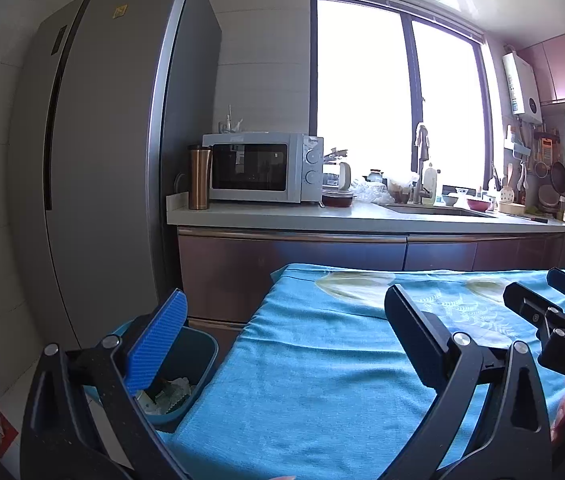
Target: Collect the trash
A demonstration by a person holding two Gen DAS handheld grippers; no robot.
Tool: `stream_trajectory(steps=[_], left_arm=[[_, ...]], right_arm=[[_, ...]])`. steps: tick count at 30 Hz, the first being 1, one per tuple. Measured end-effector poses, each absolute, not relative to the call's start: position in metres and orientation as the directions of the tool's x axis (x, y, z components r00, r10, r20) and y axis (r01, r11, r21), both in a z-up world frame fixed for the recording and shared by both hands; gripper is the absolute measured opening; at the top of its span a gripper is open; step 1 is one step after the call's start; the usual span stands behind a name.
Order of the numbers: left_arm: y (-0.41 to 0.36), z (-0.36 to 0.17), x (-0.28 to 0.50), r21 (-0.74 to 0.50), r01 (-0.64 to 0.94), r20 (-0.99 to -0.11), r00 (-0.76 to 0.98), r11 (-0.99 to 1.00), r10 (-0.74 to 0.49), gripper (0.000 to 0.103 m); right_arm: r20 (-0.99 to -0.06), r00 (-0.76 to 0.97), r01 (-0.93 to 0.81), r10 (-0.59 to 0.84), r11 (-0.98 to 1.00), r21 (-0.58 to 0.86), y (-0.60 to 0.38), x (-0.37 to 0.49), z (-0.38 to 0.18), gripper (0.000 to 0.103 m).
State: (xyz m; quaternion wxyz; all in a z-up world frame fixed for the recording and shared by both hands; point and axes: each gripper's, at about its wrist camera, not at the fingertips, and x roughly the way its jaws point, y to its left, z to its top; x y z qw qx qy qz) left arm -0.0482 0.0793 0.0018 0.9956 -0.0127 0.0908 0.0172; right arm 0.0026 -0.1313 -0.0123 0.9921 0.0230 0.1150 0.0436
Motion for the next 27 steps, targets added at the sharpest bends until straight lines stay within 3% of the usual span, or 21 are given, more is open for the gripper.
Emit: stream_trajectory(steps=[27], left_arm=[[0.0813,0.0024,-0.0487,-0.023,-0.052,-0.168,0.985,0.998,0.047,0.097]], right_arm=[[-0.226,0.971,-0.068,0.080,0.996,0.059,-0.1365,0.0039,-0.0105,0.096]])
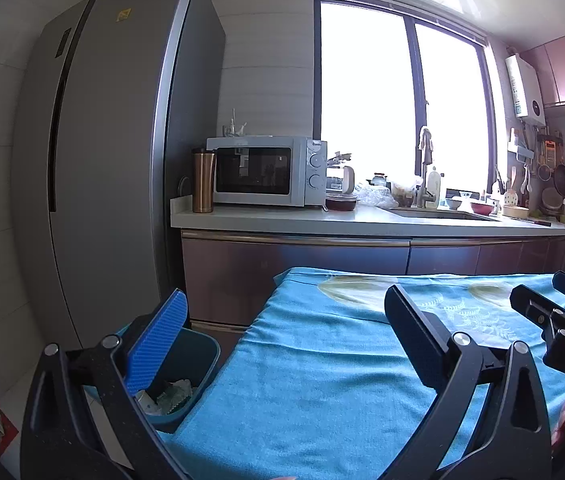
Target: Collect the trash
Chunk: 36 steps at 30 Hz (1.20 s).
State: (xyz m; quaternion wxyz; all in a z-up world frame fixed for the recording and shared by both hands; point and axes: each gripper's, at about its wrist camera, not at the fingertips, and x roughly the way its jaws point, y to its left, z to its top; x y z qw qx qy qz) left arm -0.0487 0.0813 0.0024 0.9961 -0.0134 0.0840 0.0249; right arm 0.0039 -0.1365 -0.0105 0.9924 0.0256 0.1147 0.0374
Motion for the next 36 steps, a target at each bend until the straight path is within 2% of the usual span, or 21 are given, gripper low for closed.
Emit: stream_trajectory(steps=[36], left_arm=[[0.0750,0.0048,-0.0486,-0.008,-0.053,-0.149,0.987,0.999,0.051,0.097]], right_arm=[[-0.213,0.975,-0.052,0.064,0.997,0.063,-0.1423,0.0037,-0.0080,0.096]])
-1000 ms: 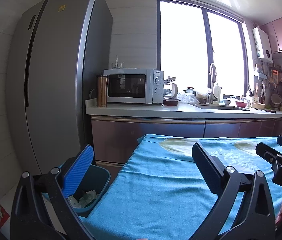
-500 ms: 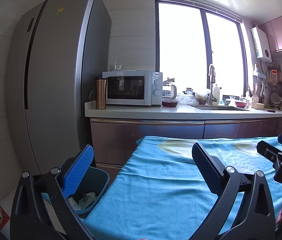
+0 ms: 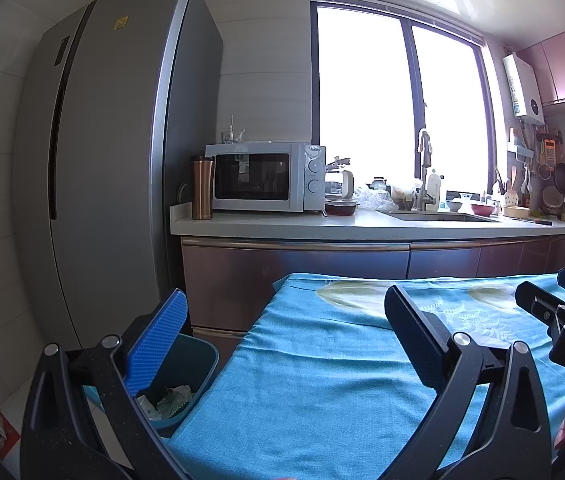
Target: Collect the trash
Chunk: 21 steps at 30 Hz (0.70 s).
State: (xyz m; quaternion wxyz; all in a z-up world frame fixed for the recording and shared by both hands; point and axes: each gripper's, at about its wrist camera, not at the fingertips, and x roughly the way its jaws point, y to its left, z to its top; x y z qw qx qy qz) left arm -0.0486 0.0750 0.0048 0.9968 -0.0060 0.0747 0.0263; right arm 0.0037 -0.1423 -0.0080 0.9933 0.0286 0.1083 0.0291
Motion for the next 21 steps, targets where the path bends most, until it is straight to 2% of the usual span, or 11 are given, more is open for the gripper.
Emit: stream_trajectory(steps=[21], left_arm=[[0.0753,0.0045,-0.0493,-0.011,-0.056,-0.149,0.987,0.998,0.054,0.097]], right_arm=[[-0.209,0.976,-0.048,0.060,0.997,0.064,-0.1402,0.0017,-0.0066,0.096]])
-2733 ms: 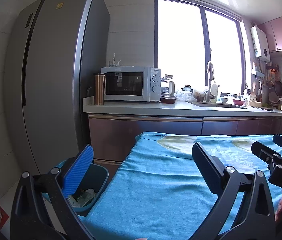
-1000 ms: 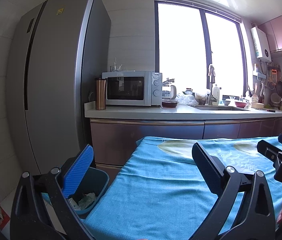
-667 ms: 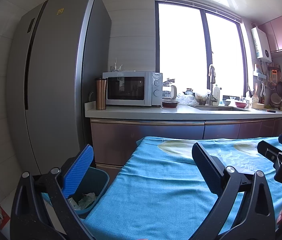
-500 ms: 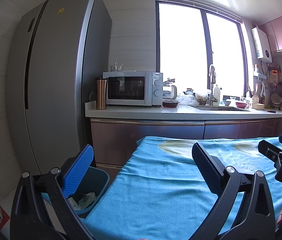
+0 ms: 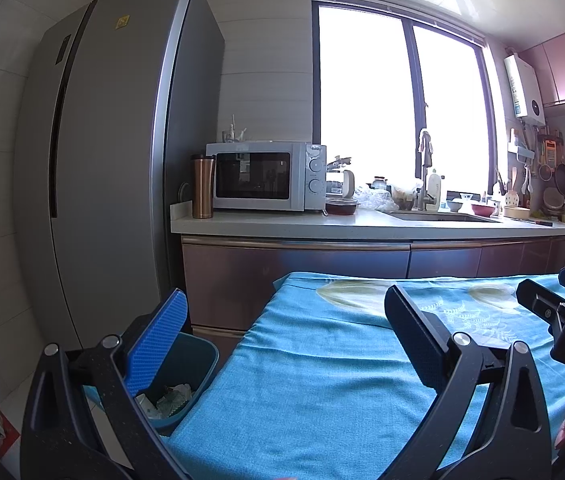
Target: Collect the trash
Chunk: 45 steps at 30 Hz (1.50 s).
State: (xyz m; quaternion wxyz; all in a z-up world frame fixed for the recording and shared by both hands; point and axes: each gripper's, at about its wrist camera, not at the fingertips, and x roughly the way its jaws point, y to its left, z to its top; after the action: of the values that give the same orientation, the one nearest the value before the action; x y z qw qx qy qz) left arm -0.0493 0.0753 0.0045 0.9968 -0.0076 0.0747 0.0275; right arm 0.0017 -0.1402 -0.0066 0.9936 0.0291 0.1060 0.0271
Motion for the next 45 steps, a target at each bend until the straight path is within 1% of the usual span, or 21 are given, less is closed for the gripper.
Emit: stream_trajectory(steps=[45], left_arm=[[0.0702,0.0016,-0.0457,-0.003,-0.050,-0.155,0.987,0.999,0.049,0.097]], right_arm=[[-0.209,0.976,-0.045,0.058,0.997,0.067,-0.1500,0.0016,-0.0073,0.096]])
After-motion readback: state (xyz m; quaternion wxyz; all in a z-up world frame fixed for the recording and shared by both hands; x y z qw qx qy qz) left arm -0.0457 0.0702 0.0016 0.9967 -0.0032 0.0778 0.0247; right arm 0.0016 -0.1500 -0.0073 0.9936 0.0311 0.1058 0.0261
